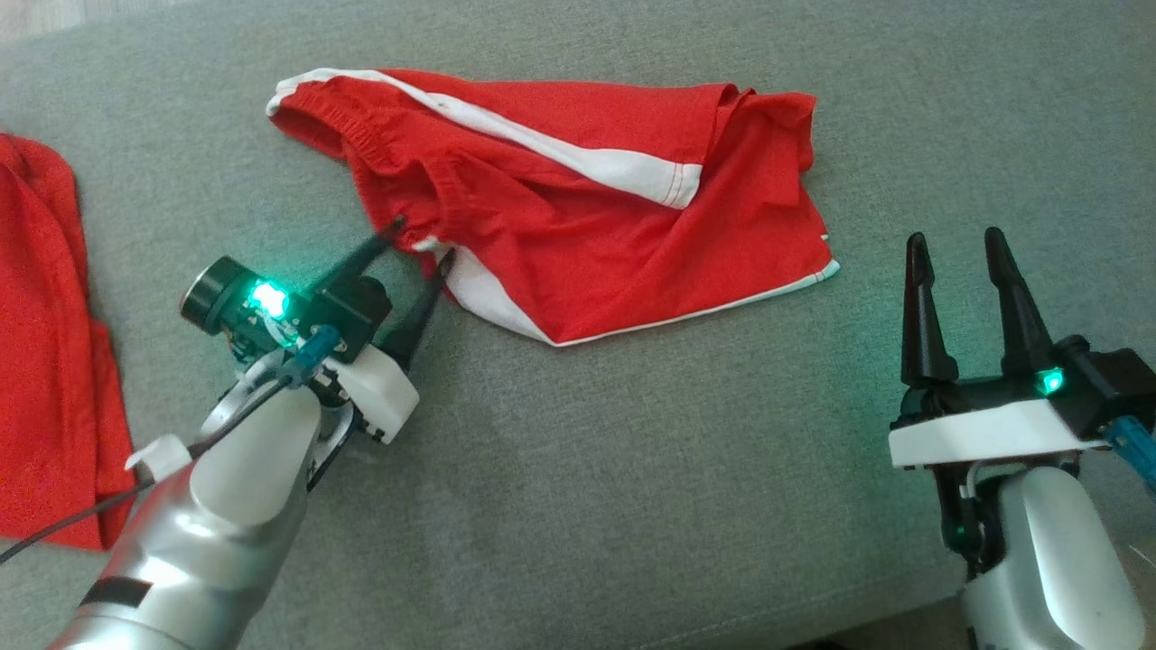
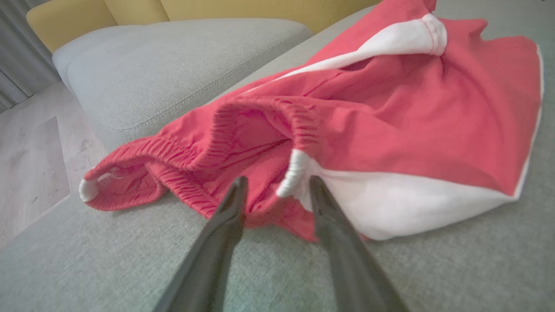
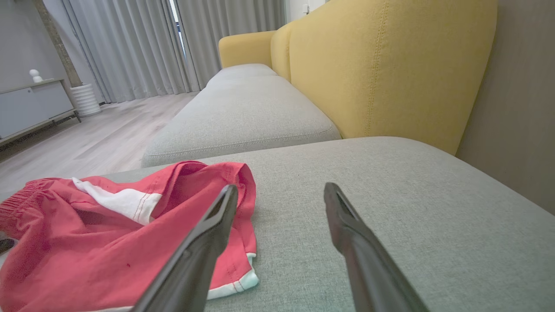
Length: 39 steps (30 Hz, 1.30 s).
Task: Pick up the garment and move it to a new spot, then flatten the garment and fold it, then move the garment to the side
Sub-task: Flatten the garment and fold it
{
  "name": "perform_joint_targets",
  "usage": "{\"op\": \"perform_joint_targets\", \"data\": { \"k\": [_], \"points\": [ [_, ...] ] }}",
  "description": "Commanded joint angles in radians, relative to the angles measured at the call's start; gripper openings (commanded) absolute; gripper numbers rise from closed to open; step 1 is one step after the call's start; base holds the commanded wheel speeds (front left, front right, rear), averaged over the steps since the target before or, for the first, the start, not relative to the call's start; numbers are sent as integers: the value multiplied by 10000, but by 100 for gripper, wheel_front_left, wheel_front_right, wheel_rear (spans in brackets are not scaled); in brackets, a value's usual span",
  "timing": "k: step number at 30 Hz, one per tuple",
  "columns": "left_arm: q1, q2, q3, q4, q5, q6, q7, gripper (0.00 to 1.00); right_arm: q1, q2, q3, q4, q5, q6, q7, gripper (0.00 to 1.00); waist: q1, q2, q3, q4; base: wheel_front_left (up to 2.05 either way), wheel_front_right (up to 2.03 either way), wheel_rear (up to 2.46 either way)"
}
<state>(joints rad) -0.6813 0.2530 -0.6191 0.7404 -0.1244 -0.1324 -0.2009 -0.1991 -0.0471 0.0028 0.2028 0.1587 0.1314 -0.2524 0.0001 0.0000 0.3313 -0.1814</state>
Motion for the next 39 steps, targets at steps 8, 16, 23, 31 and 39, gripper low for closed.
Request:
{"op": "perform_joint_targets", "data": {
  "k": [8,16,23,31,39],
  "points": [
    [-364,196,498,-308,-672,34,-526,0,-182,-32,298,266,-818,-7,-93,100,-1,0,-242,329,0,0,0],
    [414,348,453,-1208,-738,110,-600,0,-227,-32,173,1386,-1426,-7,-93,100,-1,0,-400,817,0,0,0],
    [999,265,369,-1892,-768,305,-606,0,-413,-32,-37,2315,-1020,-7,12,100,-1,0,-444,1091,0,0,0],
    [1298,97,297,-2190,-833,395,-608,0,-995,-32,-177,3460,-128,-7,161,100,-1,0,-503,1244,0,0,0],
    [1342,26,223,-2290,-843,386,-608,0,-1748,-32,-34,4812,-215,-7,441,100,-1,0,-486,1354,0,0,0]
  ]
}}
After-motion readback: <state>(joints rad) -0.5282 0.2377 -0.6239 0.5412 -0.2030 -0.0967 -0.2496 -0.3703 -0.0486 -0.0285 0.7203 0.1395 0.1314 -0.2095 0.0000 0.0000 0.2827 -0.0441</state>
